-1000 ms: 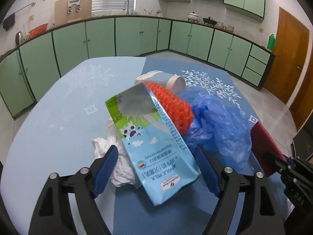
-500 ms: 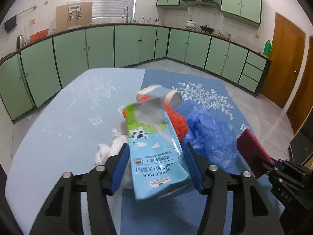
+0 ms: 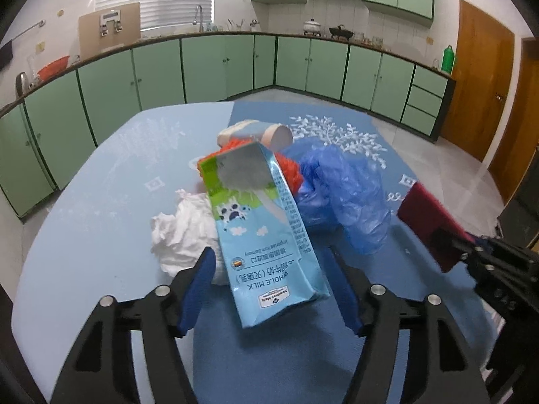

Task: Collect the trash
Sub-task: 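Grasp the blue milk carton with the left tool while the right tool holds the sponge stick, then carry the milk carton and sponge stick over the black bin, then open both tools to drop the carton and sponge stick into the bin, then move both open tools back over the remaining trash on the table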

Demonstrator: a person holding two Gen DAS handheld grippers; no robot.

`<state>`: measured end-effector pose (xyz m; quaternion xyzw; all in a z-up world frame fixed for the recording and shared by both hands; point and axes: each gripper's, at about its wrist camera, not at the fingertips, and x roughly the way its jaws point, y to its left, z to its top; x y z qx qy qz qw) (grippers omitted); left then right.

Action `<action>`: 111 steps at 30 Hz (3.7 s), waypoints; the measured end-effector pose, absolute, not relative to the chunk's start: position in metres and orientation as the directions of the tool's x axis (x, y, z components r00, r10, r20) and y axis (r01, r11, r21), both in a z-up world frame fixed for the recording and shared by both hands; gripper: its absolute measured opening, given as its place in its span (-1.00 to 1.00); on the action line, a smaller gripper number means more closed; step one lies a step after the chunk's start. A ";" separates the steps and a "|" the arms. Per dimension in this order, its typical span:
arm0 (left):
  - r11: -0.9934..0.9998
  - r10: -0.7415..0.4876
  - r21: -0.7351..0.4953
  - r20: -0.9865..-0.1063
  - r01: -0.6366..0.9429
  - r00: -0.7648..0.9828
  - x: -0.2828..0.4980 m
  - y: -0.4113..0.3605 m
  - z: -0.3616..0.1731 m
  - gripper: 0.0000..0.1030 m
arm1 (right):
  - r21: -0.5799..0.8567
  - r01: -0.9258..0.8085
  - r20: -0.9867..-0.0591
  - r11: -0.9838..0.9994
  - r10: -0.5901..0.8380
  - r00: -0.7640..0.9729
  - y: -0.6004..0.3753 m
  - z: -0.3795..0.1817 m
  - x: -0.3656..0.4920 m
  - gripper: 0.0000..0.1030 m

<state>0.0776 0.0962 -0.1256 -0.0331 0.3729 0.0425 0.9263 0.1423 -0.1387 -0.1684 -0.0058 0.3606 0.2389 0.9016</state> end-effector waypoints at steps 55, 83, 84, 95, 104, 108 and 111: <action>0.986 -0.153 -0.042 -0.588 0.159 0.794 0.106 -0.013 -0.069 0.07 | 0.157 -0.226 -0.534 0.961 0.275 0.800 -0.263 -0.103 0.130 -0.76; 0.912 -0.344 -0.056 -0.643 0.406 0.685 0.170 -0.170 -0.111 0.07 | 0.170 0.040 -0.601 0.985 0.071 0.796 -0.385 -0.160 0.146 -0.76; 0.912 -0.346 -0.059 -0.645 0.406 0.682 0.171 -0.171 -0.113 0.07 | 0.170 0.045 -0.604 0.984 0.068 0.794 -0.385 -0.161 0.147 -0.76; 0.905 -0.370 -0.110 -0.679 0.410 0.635 0.186 -0.170 -0.122 0.37 | 0.172 0.111 -0.622 0.979 0.021 0.783 -0.393 -0.172 0.151 0.13; 0.936 -0.325 -0.114 -0.641 0.332 0.695 0.180 -0.129 -0.101 0.55 | 0.163 0.154 -0.596 0.975 -0.027 0.803 -0.386 -0.162 0.139 0.87; 0.951 -0.292 -0.105 -0.614 0.291 0.733 0.170 -0.103 -0.088 0.68 | 0.182 0.132 -0.589 0.974 0.001 0.808 -0.375 -0.153 0.139 0.87; 0.963 -0.262 -0.107 -0.597 0.248 0.758 0.161 -0.078 -0.079 0.74 | 0.173 0.097 -0.579 0.980 0.021 0.815 -0.358 -0.147 0.139 0.87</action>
